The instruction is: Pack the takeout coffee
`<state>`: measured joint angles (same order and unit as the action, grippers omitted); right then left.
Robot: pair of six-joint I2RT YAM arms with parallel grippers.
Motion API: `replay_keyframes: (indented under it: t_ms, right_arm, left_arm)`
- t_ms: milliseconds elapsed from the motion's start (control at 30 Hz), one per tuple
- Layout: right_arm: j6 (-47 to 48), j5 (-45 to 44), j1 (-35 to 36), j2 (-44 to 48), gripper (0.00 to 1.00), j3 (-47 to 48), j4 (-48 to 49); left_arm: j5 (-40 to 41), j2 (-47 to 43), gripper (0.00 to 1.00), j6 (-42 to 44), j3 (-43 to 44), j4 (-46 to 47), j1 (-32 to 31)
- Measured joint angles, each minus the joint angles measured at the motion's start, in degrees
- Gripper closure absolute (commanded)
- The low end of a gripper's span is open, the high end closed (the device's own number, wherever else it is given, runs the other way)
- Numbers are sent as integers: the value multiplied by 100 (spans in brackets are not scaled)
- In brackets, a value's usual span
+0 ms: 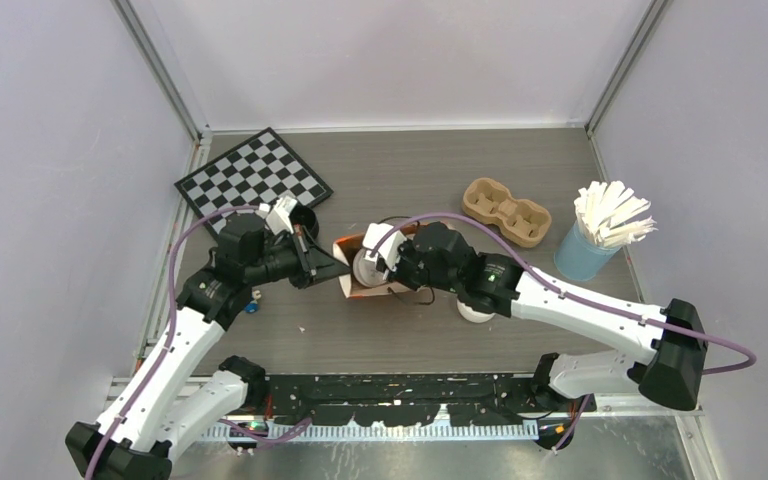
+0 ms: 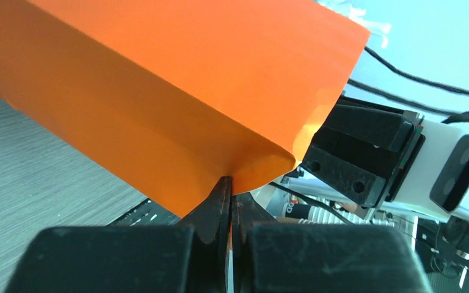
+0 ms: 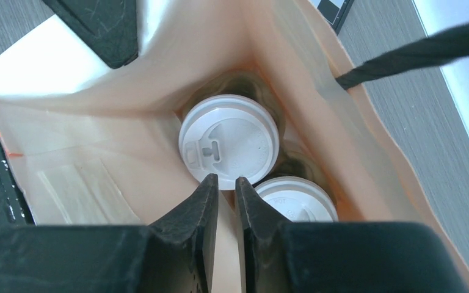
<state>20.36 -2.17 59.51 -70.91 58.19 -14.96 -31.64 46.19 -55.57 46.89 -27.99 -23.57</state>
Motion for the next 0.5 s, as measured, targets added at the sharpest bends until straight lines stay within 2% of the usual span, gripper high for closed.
replay_keyframes:
  t_ms: [100, 367, 433, 500]
  right_arm:
    - [96, 72, -4, -22, 79, -70, 164]
    - [308, 531, -50, -463, 34, -262, 662]
    - [382, 623, -50, -503, 29, -409, 754]
    - [487, 680, -48, -522, 28, -573, 863]
  left_arm:
    - [-284, 22, 100, 46, -46, 74, 0]
    - [-815, 94, 100, 752, -186, -214, 0]
    - [-883, 66, 100, 949, -184, -295, 0]
    - [-933, 66, 100, 1078, -179, -382, 0]
